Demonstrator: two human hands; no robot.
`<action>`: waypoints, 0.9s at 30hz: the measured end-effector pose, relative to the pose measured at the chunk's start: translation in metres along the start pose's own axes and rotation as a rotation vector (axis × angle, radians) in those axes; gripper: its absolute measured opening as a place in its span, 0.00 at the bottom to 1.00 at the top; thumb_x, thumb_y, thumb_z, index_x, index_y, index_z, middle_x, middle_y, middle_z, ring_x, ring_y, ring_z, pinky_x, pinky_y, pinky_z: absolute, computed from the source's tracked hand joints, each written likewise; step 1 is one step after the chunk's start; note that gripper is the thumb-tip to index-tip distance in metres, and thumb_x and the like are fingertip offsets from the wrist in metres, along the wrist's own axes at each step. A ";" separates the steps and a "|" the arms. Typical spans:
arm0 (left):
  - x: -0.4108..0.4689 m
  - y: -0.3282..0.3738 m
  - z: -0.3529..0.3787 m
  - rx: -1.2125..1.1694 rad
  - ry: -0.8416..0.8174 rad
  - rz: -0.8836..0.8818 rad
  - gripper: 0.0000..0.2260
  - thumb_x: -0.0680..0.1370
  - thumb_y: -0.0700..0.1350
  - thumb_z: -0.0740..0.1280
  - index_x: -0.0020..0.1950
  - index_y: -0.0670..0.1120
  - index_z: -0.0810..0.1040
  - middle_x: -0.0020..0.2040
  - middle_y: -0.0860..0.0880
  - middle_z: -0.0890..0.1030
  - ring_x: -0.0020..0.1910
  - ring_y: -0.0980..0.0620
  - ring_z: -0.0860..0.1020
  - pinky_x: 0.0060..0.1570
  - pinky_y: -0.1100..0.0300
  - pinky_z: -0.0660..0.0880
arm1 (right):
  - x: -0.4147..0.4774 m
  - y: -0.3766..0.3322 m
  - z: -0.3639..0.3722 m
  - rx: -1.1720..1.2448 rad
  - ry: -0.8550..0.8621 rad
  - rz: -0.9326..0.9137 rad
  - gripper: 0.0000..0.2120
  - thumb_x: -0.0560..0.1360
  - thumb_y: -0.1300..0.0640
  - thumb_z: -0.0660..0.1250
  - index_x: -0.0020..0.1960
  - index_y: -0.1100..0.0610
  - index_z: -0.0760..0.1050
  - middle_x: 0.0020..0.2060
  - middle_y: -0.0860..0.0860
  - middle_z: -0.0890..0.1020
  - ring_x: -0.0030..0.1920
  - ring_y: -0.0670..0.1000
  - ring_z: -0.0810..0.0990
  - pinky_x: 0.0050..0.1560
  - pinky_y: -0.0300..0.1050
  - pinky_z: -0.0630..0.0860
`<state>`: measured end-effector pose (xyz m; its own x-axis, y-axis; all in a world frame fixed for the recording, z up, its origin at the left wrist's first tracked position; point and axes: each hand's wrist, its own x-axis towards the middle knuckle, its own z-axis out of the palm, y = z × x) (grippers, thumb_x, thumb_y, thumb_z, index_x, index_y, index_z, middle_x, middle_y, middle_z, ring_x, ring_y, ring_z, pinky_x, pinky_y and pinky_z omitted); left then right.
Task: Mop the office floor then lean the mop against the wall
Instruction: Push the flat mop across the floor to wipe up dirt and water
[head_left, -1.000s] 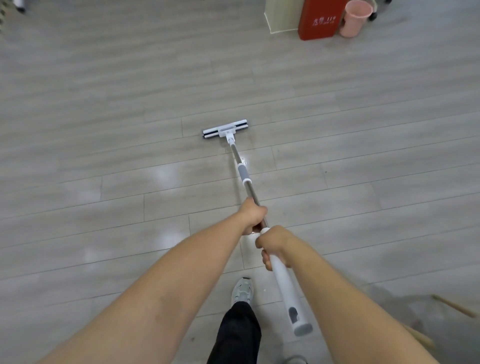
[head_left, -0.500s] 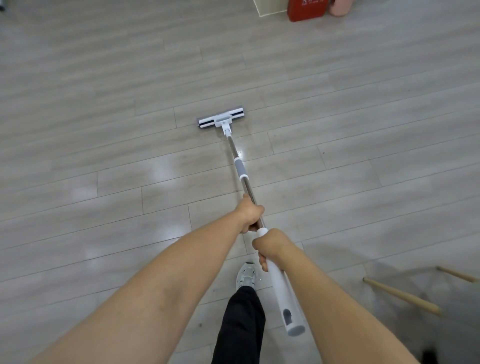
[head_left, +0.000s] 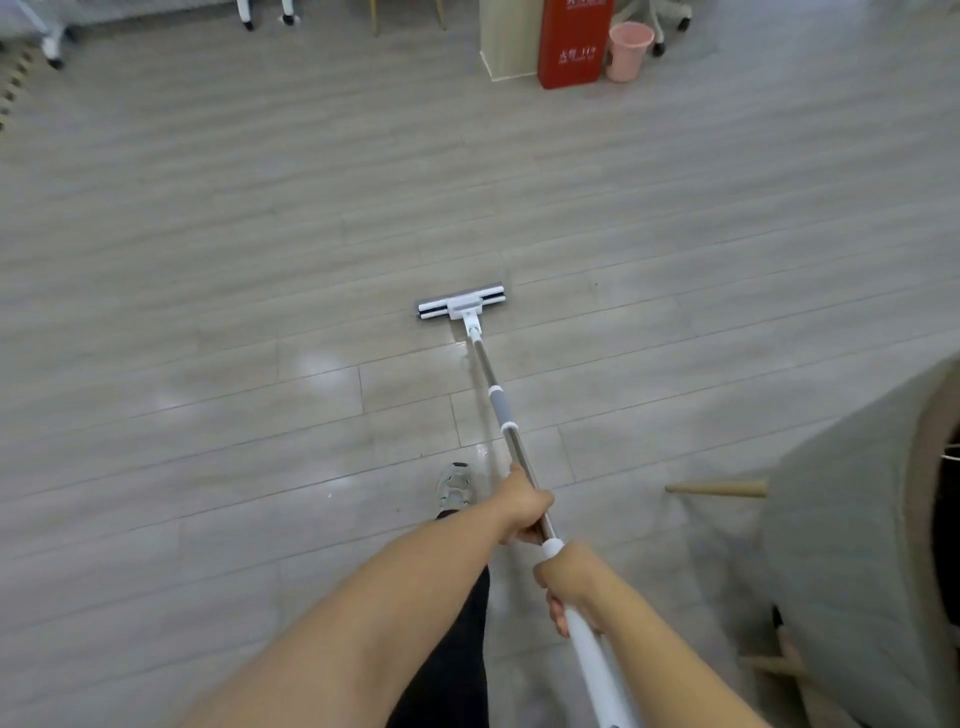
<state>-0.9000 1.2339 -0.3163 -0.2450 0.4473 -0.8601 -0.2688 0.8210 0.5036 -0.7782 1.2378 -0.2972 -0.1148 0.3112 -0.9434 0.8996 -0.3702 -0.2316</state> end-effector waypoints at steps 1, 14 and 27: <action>-0.015 -0.017 0.017 -0.006 -0.017 -0.003 0.16 0.81 0.39 0.62 0.65 0.48 0.62 0.48 0.45 0.78 0.40 0.49 0.81 0.31 0.55 0.81 | -0.008 0.029 0.002 -0.006 0.002 0.014 0.04 0.75 0.65 0.58 0.48 0.60 0.70 0.26 0.58 0.73 0.20 0.53 0.71 0.27 0.44 0.73; -0.043 -0.079 0.070 0.090 -0.025 -0.066 0.18 0.80 0.41 0.61 0.68 0.47 0.60 0.54 0.40 0.78 0.40 0.47 0.80 0.36 0.50 0.83 | -0.044 0.108 0.012 -0.013 0.032 0.013 0.09 0.74 0.67 0.55 0.52 0.65 0.71 0.27 0.59 0.75 0.18 0.53 0.72 0.23 0.43 0.72; 0.050 0.042 -0.062 -0.010 0.000 -0.036 0.30 0.81 0.40 0.62 0.79 0.50 0.51 0.50 0.42 0.77 0.40 0.45 0.79 0.41 0.46 0.83 | 0.002 -0.093 0.006 0.126 -0.029 0.021 0.05 0.74 0.67 0.59 0.49 0.64 0.71 0.27 0.57 0.74 0.23 0.53 0.71 0.30 0.47 0.73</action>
<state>-0.9811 1.2691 -0.3326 -0.2346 0.4175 -0.8779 -0.2872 0.8330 0.4729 -0.8643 1.2671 -0.2789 -0.1105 0.2779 -0.9542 0.8421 -0.4837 -0.2384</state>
